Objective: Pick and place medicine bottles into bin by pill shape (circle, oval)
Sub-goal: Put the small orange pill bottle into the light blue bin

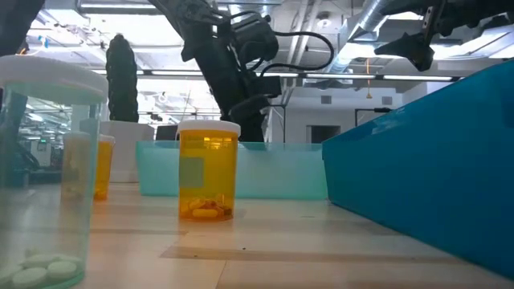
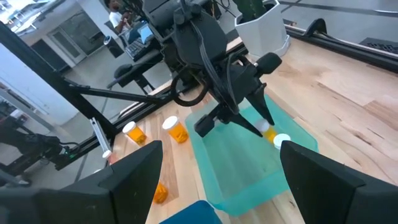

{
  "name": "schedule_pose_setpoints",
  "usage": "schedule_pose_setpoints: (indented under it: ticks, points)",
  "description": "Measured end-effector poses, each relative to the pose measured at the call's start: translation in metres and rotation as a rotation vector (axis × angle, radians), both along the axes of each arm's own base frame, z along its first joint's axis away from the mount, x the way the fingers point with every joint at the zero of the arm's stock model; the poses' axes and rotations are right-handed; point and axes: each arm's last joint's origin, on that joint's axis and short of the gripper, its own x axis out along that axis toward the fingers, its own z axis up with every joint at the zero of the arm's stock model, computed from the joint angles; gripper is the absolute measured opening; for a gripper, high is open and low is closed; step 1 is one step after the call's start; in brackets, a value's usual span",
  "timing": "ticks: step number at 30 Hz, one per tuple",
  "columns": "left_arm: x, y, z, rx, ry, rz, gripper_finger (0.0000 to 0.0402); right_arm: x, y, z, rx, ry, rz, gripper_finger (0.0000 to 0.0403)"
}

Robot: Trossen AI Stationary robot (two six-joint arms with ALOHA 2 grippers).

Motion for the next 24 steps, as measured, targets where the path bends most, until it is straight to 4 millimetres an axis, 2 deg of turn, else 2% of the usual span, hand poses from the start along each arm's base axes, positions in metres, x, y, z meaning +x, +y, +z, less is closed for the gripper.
schedule_pose_setpoints:
  ticks: [7, 24]
  points:
    - [-0.0001, 0.0016, -0.0003, 0.050, 0.008, 0.024, 0.0114, 0.0000, 0.0000, 0.0000, -0.003, 0.000, 0.000, 0.0333]
    - [0.0002, 0.0007, -0.0006, 0.029, 0.008, -0.006, 0.0114, 0.0000, 0.0000, 0.0000, -0.004, 0.000, 0.001, 0.0333]
